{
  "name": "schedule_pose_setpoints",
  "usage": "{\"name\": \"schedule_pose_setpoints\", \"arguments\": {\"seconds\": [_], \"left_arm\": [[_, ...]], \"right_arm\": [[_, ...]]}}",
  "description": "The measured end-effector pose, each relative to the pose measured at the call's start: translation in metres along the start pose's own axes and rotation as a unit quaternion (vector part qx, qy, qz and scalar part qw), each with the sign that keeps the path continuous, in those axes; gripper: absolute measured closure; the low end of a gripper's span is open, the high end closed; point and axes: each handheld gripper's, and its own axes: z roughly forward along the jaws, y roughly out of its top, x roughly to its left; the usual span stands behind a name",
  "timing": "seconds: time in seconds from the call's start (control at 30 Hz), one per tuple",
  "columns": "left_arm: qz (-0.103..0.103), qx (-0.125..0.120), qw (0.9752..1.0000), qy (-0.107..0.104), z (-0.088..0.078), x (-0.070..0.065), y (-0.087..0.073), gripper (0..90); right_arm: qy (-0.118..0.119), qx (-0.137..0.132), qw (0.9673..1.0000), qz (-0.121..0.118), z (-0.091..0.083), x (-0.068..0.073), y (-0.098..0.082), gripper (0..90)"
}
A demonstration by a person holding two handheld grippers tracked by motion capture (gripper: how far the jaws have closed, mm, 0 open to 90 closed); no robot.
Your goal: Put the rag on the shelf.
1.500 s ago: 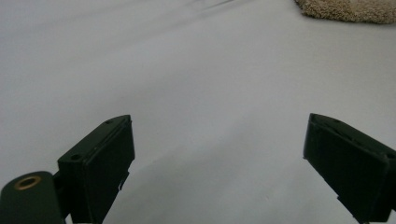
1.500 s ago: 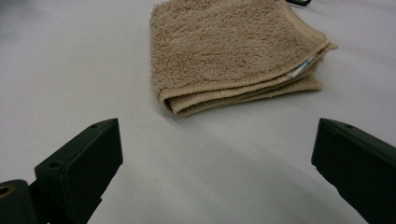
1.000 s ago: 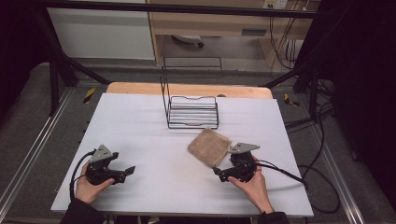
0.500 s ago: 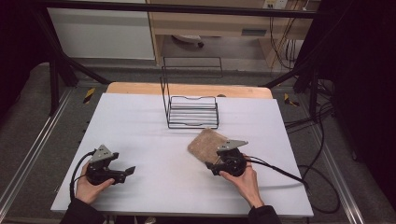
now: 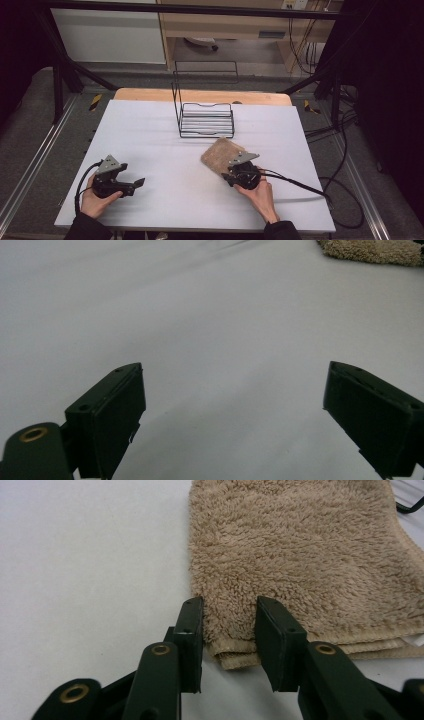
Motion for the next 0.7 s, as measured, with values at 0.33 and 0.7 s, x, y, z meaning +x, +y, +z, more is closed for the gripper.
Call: {"name": "schedule_pose_setpoints", "arguments": {"seconds": [0.33, 0.7], "left_arm": [[0.000, 0.000, 1.0000, -0.001, 0.0002, -0.0003, 0.0001, 10.1], [0.000, -0.001, 1.0000, 0.000, -0.0001, -0.0001, 0.0004, 10.4]], "right_arm": [[-0.010, 0.000, 0.9997, -0.022, 0.0008, 0.0008, -0.0013, 78.7], [0.003, -0.001, 1.0000, 0.002, -0.0018, -0.0019, 0.0029, 85.8]]}}
